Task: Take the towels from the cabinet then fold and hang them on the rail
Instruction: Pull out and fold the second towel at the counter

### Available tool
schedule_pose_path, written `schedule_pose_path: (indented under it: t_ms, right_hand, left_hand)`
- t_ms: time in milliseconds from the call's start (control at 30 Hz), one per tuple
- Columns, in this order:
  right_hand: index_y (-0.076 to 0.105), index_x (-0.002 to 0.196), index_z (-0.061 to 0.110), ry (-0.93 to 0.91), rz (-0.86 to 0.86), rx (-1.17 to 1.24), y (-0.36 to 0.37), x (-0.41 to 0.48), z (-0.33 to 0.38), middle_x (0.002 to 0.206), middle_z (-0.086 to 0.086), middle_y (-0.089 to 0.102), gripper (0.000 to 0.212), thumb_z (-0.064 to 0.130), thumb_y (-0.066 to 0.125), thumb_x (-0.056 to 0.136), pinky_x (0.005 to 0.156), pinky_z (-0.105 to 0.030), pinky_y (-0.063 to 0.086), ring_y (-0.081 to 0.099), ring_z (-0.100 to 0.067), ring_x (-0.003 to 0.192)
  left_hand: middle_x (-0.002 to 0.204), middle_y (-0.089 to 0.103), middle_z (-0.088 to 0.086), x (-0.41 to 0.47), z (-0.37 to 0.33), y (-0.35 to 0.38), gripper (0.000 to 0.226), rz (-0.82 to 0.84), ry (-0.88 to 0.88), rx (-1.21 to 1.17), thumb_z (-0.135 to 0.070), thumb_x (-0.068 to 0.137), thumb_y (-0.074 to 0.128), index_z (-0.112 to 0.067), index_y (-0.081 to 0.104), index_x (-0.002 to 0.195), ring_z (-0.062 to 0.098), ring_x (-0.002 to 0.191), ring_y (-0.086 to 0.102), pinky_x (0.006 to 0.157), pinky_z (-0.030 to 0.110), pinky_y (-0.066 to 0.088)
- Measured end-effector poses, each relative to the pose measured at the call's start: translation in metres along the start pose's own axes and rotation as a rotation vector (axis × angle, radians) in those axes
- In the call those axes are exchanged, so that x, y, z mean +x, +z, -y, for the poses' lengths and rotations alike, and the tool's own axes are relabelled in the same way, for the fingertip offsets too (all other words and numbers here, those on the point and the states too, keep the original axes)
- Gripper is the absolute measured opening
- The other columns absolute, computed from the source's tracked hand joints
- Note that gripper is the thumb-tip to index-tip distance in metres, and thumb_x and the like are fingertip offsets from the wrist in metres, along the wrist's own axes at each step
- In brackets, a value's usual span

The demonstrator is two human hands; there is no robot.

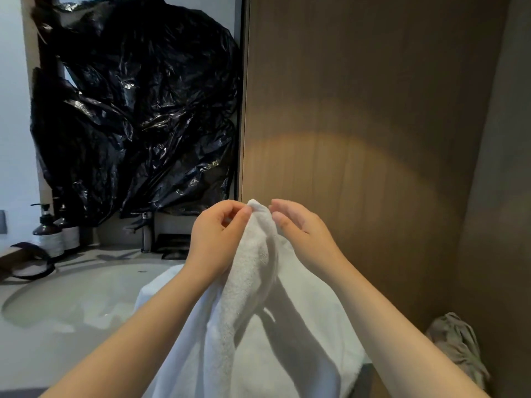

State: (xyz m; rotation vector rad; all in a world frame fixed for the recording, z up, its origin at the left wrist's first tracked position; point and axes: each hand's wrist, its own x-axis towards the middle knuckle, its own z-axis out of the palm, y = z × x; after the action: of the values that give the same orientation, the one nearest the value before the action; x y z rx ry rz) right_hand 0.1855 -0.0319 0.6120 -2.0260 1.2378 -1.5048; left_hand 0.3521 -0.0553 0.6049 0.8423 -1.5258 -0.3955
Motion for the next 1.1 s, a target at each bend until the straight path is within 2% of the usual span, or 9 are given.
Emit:
schedule_pose_path:
  t_ms: [133, 233, 333, 400, 500, 667, 833, 933, 1100]
  right_hand:
    - [0.071, 0.106, 0.023, -0.028, -0.039, 0.077, 0.007, 0.002, 0.004, 0.102, 0.013, 0.07, 0.019, 0.022, 0.054, 0.1, 0.074, -0.005, 0.046, 0.062, 0.005, 0.095]
    - [0.069, 0.085, 0.02, -0.028, -0.112, 0.064, 0.007, 0.0, -0.002, 0.082, 0.009, 0.066, 0.019, 0.019, 0.055, 0.099, 0.066, -0.006, 0.043, 0.056, 0.007, 0.073]
    - [0.067, 0.09, 0.012, 0.016, -0.185, 0.04, 0.008, -0.003, -0.008, 0.082, 0.001, 0.063, 0.021, 0.022, 0.052, 0.1, 0.061, -0.007, 0.042, 0.052, 0.005, 0.069]
    - [0.067, 0.091, 0.01, 0.03, -0.211, 0.049, 0.01, -0.007, -0.01, 0.084, -0.003, 0.064, 0.021, 0.022, 0.052, 0.1, 0.059, -0.007, 0.042, 0.051, 0.004, 0.066]
    - [0.069, 0.092, 0.01, 0.032, -0.163, 0.059, 0.012, -0.011, -0.008, 0.083, -0.009, 0.064, 0.021, 0.026, 0.057, 0.098, 0.06, -0.009, 0.042, 0.052, -0.001, 0.068]
    - [0.063, 0.089, -0.007, 0.021, -0.082, 0.018, 0.009, -0.013, -0.004, 0.073, -0.008, 0.052, 0.039, 0.031, 0.058, 0.096, 0.063, -0.026, 0.04, 0.048, -0.013, 0.069]
    - [0.06, 0.077, 0.0, -0.019, -0.245, 0.016, 0.0, -0.012, -0.005, 0.067, 0.001, 0.053, 0.037, 0.03, 0.056, 0.099, 0.059, -0.023, 0.038, 0.046, -0.01, 0.064]
    - [0.056, 0.069, 0.006, -0.041, -0.313, 0.002, -0.007, -0.011, -0.006, 0.059, 0.013, 0.048, 0.037, 0.028, 0.056, 0.099, 0.055, -0.015, 0.036, 0.043, -0.005, 0.058]
    - [0.049, 0.068, -0.003, -0.127, -0.416, -0.083, -0.02, -0.003, 0.006, 0.057, 0.003, 0.043, 0.043, 0.028, 0.057, 0.096, 0.054, -0.017, 0.035, 0.041, -0.004, 0.056]
  left_hand:
    - [0.078, 0.072, -0.013, -0.009, -0.007, 0.0, 0.014, 0.007, 0.053, -0.018, -0.026, 0.092, 0.063, -0.032, 0.074, 0.085, 0.008, 0.072, 0.065, 0.065, 0.019, 0.052]
    - [0.082, 0.07, -0.018, -0.021, -0.008, -0.001, 0.007, 0.008, 0.025, -0.017, -0.029, 0.087, 0.068, -0.034, 0.069, 0.092, 0.002, 0.073, 0.064, 0.065, 0.014, 0.049]
    - [0.089, 0.064, -0.021, -0.041, -0.001, -0.004, 0.026, 0.004, -0.001, 0.043, -0.037, 0.077, 0.075, -0.035, 0.057, 0.095, 0.0, 0.079, 0.061, 0.069, 0.018, 0.05]
    - [0.091, 0.062, -0.025, -0.056, 0.004, -0.003, 0.022, 0.025, 0.0, 0.093, -0.038, 0.076, 0.075, -0.034, 0.058, 0.089, -0.001, 0.085, 0.06, 0.073, 0.02, 0.048]
    - [0.089, 0.062, -0.029, -0.066, 0.01, -0.002, 0.017, 0.013, -0.029, 0.108, -0.033, 0.077, 0.076, -0.033, 0.061, 0.085, -0.005, 0.086, 0.058, 0.069, 0.008, 0.041]
    - [0.075, 0.066, -0.015, -0.065, 0.012, -0.001, 0.01, 0.015, -0.035, 0.114, -0.027, 0.079, 0.074, -0.025, 0.067, 0.073, -0.004, 0.072, 0.057, 0.062, 0.007, 0.038]
    - [0.065, 0.056, -0.007, -0.075, 0.013, -0.002, 0.035, 0.115, 0.0, 0.137, -0.042, 0.077, 0.069, -0.014, 0.061, 0.058, 0.004, 0.062, 0.05, 0.057, 0.014, 0.036]
    - [0.064, 0.056, 0.0, -0.082, 0.017, -0.006, 0.035, 0.163, 0.021, 0.156, -0.035, 0.08, 0.07, -0.01, 0.059, 0.059, 0.009, 0.064, 0.05, 0.058, 0.015, 0.037]
    - [0.065, 0.049, -0.002, -0.089, 0.014, -0.012, 0.035, 0.243, 0.048, 0.144, -0.033, 0.081, 0.067, -0.007, 0.054, 0.062, 0.006, 0.058, 0.042, 0.057, 0.017, 0.035]
